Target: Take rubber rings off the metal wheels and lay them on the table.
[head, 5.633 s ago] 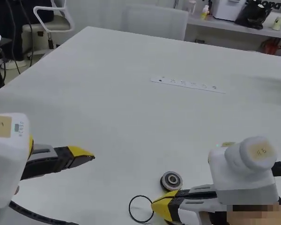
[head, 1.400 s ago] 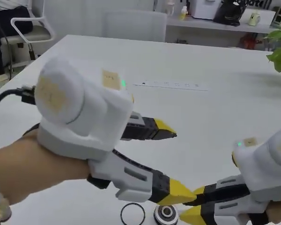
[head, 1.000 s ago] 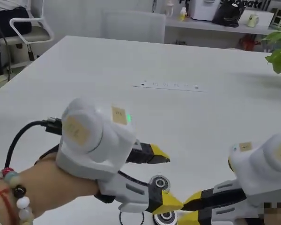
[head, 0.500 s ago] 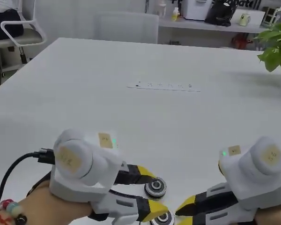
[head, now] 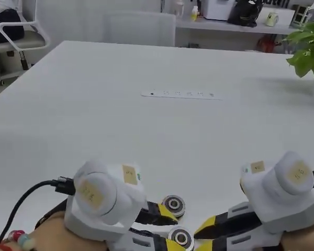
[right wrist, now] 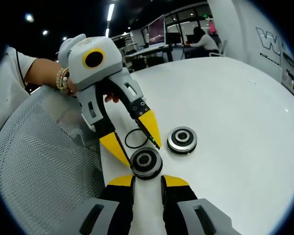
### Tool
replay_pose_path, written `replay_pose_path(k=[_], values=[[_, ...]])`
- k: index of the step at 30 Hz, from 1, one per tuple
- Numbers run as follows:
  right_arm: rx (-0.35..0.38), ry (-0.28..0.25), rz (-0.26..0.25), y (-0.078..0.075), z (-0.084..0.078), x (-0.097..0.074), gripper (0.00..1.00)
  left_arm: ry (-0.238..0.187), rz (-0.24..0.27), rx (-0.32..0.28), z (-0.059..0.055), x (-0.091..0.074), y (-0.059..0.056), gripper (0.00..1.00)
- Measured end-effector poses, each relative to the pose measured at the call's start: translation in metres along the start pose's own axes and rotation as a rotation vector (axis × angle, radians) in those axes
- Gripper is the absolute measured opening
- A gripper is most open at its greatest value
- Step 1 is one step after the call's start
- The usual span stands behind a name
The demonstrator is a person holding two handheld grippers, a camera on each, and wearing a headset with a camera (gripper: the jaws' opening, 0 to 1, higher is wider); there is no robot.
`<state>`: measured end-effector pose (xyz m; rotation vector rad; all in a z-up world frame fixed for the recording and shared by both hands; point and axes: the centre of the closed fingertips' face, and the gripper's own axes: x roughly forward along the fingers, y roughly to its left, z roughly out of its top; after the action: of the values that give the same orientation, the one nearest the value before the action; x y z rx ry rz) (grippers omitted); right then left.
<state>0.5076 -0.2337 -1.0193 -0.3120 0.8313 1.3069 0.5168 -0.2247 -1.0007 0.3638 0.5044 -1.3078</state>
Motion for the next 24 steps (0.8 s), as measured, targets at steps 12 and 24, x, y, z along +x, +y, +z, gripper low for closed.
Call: replay_pose_path(k=[12,24], values=[[-0.015,0.004,-0.002,0.0015,-0.0007,0.0011,0.19,-0.009,0.005,0.023,0.0019,0.0012,-0.0010,0.20],[-0.049,0.002,-0.009,0.0016,0.0007,0.0023,0.20,-0.015,-0.008,0.052,0.0028,0.0027,-0.0050,0.14]])
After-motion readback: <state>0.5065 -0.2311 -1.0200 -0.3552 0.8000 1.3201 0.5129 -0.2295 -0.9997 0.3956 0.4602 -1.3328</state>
